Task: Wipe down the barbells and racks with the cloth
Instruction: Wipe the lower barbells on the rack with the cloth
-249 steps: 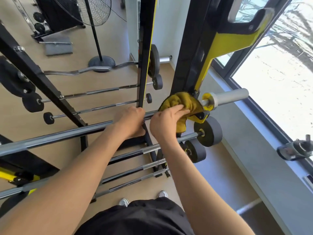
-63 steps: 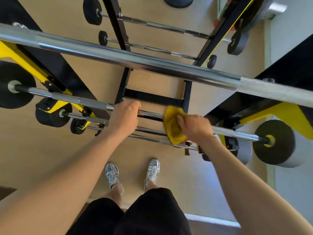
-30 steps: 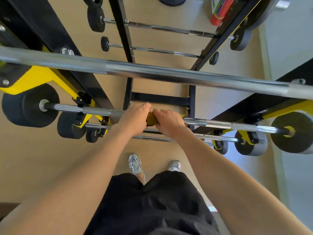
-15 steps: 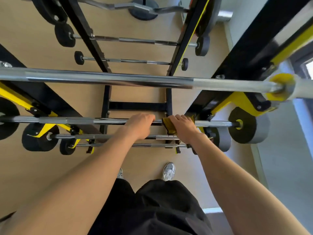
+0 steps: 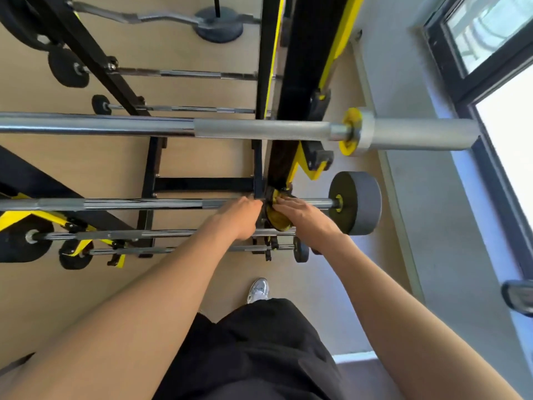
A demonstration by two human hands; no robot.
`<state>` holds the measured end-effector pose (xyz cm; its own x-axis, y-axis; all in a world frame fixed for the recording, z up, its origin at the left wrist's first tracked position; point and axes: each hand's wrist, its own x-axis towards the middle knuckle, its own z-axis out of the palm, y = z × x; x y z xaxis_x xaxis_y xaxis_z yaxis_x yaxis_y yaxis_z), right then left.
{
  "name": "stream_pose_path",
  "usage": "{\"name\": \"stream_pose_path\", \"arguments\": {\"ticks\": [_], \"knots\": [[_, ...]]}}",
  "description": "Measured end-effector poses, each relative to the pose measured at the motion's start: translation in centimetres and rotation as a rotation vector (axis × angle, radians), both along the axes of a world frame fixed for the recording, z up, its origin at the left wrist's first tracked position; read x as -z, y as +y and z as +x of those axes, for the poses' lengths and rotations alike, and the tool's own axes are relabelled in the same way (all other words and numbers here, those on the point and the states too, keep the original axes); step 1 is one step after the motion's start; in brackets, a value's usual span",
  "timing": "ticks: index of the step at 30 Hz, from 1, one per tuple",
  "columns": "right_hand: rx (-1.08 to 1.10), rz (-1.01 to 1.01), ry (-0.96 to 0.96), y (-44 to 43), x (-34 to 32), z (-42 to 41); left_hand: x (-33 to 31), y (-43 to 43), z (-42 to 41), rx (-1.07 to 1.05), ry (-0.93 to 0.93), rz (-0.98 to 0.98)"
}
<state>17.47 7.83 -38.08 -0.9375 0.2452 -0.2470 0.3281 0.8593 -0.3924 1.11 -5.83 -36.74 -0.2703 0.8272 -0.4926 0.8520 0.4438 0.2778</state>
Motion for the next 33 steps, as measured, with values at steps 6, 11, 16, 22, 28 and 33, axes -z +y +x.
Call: {"name": "stream_pose_path", "arguments": {"ticks": [6, 11, 16, 22, 28, 33], "knots": [[0.221, 0.281, -0.002, -0.9, 2.6, 3.8, -0.9, 0.6, 0.8, -0.023, -0.017, -0.057], [0.277, 0.345, -0.135, -0.6, 2.5, 2.6, -0.2, 1.4, 1.1, -0.002, 0.033, -0.124], [0.126, 0.39, -0.104, 0.5, 3.7, 0.3, -0.6, 2.2, 2.1, 0.05, 0.133, -0.216], [0.084, 0.387, -0.181, 3.0, 3.3, -1.5, -1.8, 2.5, 2.0, 0.095, 0.155, -0.283], [0.124, 0.4, -0.245, 4.2, 3.6, -2.5, -2.3, 2.8, 1.9, 0.141, 0.17, -0.306], [0.098, 0.176, -0.377, 6.1, 3.2, -3.6, -2.7, 2.9, 2.7, 0.174, 0.228, -0.318]]}}
